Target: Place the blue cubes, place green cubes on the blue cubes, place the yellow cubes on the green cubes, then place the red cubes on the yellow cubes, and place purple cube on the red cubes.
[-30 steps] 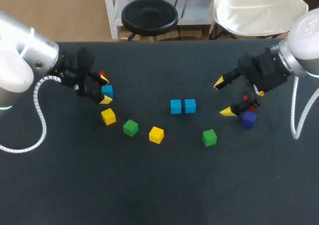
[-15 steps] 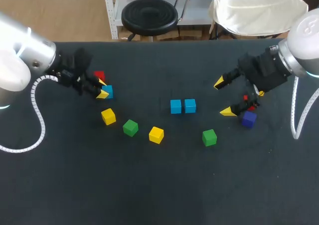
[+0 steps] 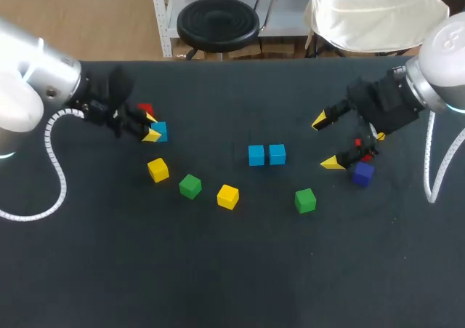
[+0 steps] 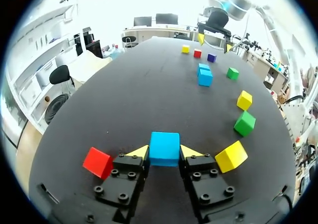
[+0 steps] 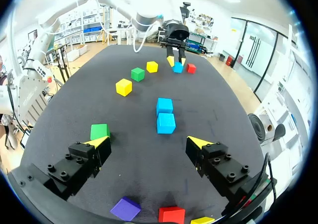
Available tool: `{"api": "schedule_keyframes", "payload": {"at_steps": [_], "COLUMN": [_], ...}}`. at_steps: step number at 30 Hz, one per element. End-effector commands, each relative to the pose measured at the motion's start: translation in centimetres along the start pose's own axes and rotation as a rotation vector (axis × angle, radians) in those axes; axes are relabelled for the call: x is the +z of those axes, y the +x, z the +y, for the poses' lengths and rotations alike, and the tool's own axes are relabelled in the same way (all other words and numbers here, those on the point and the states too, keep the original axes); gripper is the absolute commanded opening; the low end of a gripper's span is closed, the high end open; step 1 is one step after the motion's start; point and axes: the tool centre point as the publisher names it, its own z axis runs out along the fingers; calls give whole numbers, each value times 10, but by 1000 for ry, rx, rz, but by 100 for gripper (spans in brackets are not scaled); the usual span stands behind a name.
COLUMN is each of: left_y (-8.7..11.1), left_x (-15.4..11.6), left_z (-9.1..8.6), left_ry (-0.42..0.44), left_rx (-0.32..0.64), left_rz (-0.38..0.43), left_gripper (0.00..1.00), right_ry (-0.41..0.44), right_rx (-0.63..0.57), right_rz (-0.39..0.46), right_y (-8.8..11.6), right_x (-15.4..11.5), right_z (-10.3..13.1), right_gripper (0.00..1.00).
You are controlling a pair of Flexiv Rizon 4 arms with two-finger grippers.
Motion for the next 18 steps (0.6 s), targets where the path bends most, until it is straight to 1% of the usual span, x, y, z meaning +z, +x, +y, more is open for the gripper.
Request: {"api": "schedule_keyframes", "payload": {"at_steps": [1,5,11,15,18], "left_y": [-12,-25,-35,-43,-43], "left_x": [-13,-20,-20,-21,-21], "left_z": [-19,-33,-54,-63,-63], "left_ry": [-13,-22,-25,-8,-8], "left_rx": [19,45,64,84,84], "left_rz": [-9,-5,16,15,15], "left_gripper": [0,0,0,0,0], "right_ry": [0,0,0,0,0], "right_rx": [-1,-1,-1,-1,-1], "right_rz": [-2,-2,-2,-2,-2], "right_y": [0,0,0,0,0], "right_x": [0,0,0,0,0], "right_z": [0,0,0,0,0], "right_gripper": [100,100,100,100,100]}}
